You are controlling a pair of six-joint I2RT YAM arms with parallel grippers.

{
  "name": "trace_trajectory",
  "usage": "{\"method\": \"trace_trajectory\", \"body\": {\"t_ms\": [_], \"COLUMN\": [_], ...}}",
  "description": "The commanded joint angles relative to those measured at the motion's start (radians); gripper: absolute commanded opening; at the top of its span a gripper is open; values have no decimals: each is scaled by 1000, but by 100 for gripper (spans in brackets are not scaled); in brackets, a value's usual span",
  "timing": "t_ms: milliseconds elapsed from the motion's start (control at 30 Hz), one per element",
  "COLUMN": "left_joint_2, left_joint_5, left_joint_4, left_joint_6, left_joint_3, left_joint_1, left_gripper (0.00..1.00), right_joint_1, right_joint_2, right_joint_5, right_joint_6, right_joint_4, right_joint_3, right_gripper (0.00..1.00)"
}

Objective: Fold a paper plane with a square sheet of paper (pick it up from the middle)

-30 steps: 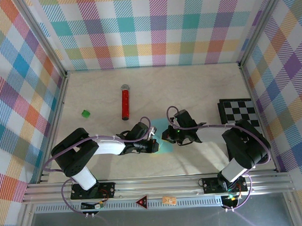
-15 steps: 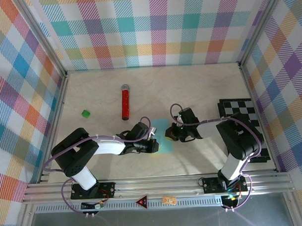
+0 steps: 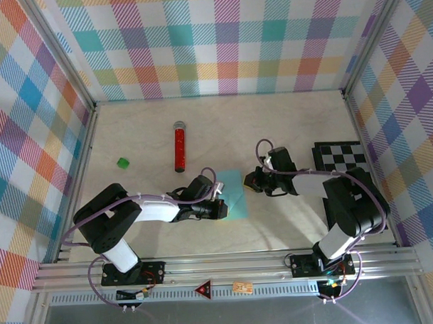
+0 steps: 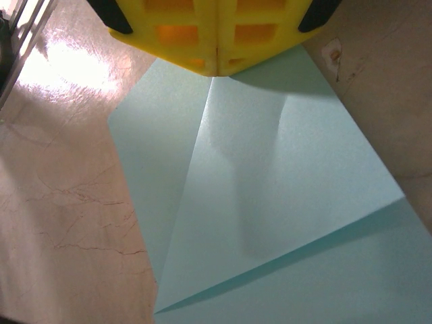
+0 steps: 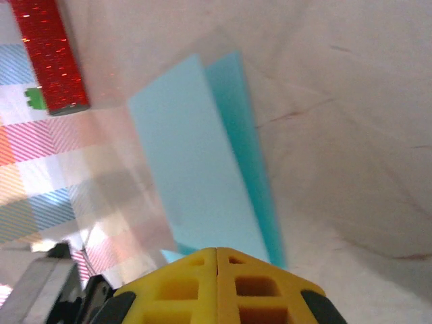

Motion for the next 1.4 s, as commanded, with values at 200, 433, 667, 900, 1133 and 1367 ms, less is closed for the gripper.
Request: {"method": "trace_trajectory", "body": {"t_ms": [200, 433, 667, 900, 1133, 1367], "left_joint_2": [22, -84, -83, 63, 99, -20], "left_joint_5": [-55, -12, 27, 55, 22, 5], "left_joint_4": [-162, -196, -150, -46, -64, -142], "left_joint_6": [17, -13, -21, -52, -52, -14], "left_joint_3": [-30, 23, 77, 142, 91, -24], "left_joint_1": [7, 7, 6, 5, 2, 2], "left_gripper": [0, 0, 0, 0, 0, 0], "right_joint_1": [115, 114, 113, 114, 113, 110], "right_joint_2": [100, 129, 135, 133, 136, 150], "right_joint_5": [1, 78, 73, 74, 93, 98], "right_joint_6": [28, -5, -11, -8, -21, -38], "right_joint_4": [-11, -98, -93, -91, -113, -129], "right_joint_3": [19, -2, -11, -20, -29, -17], "right_gripper": [0, 0, 0, 0, 0, 0]}}
